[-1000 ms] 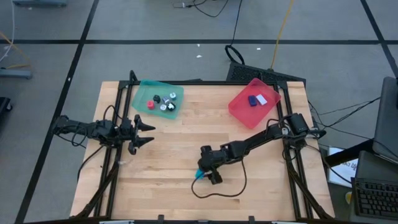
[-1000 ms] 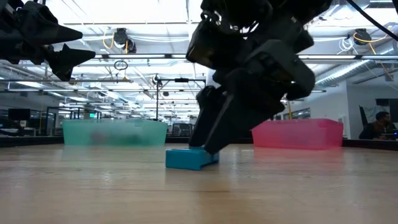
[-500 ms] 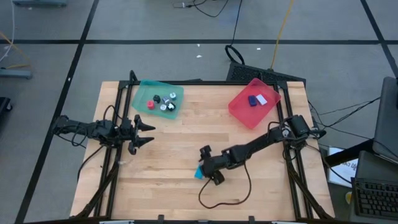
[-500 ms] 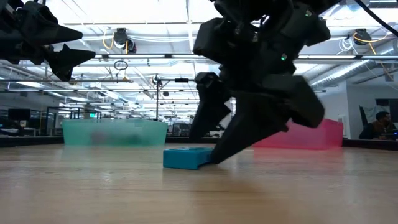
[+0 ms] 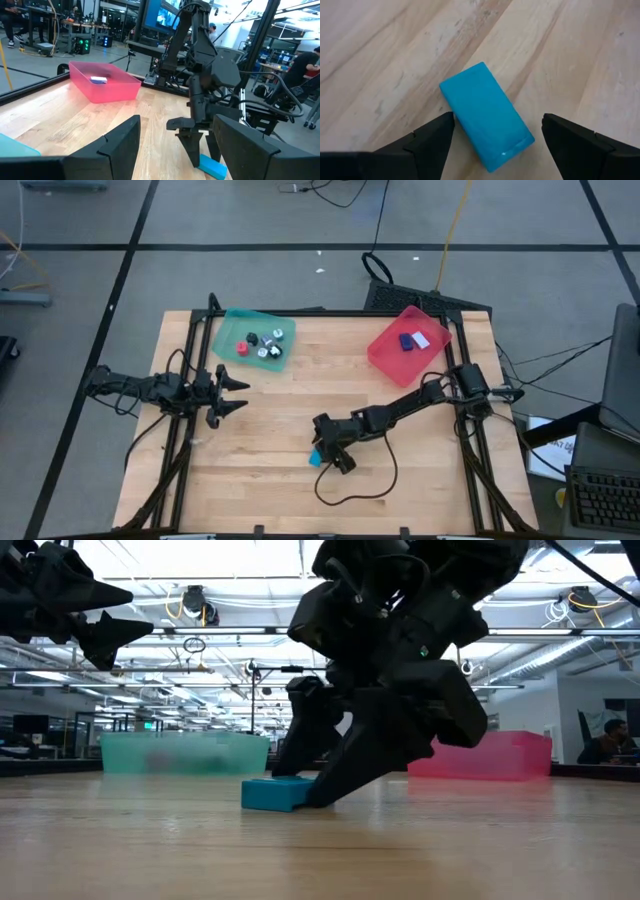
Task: Pick & Place Office items
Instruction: Put the blue digital clock into the red bin
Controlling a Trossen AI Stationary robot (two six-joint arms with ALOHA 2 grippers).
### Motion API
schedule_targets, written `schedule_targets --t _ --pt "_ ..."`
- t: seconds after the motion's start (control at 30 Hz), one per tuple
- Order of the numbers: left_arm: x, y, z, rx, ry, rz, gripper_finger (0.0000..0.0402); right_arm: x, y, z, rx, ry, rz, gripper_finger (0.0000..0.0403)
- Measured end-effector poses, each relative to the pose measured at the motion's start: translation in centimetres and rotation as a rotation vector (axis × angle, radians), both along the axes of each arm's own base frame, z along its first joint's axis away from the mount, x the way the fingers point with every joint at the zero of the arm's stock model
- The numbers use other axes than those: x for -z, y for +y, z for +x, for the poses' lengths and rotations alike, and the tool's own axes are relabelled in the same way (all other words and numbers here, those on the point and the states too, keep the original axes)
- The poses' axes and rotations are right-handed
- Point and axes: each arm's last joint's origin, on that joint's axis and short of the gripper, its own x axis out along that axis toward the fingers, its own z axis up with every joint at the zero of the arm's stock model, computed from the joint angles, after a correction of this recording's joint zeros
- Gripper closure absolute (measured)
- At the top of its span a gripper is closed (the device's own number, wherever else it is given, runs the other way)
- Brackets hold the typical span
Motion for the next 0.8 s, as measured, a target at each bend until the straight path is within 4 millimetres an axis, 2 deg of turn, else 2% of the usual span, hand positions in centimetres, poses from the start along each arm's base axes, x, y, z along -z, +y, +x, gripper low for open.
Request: schedule_targets --t 0.23,0.63,0.8 --pt "0.01 0.0 0.0 0.0 0.0 0.0 0.0148 0.28 -0.05 -0.06 0.021 0.029 0.018 0.0134" --pt "0.01 0.0 0.0 0.0 0.0 0.0 0.0149 0.19 0.18 -0.19 0.015 0.04 0.045 0.0247" --pt "0.01 0.0 0.0 0.0 0.0 0.0 0.0149 0.18 0.31 -0.22 -0.002 0.043 0.06 0.025"
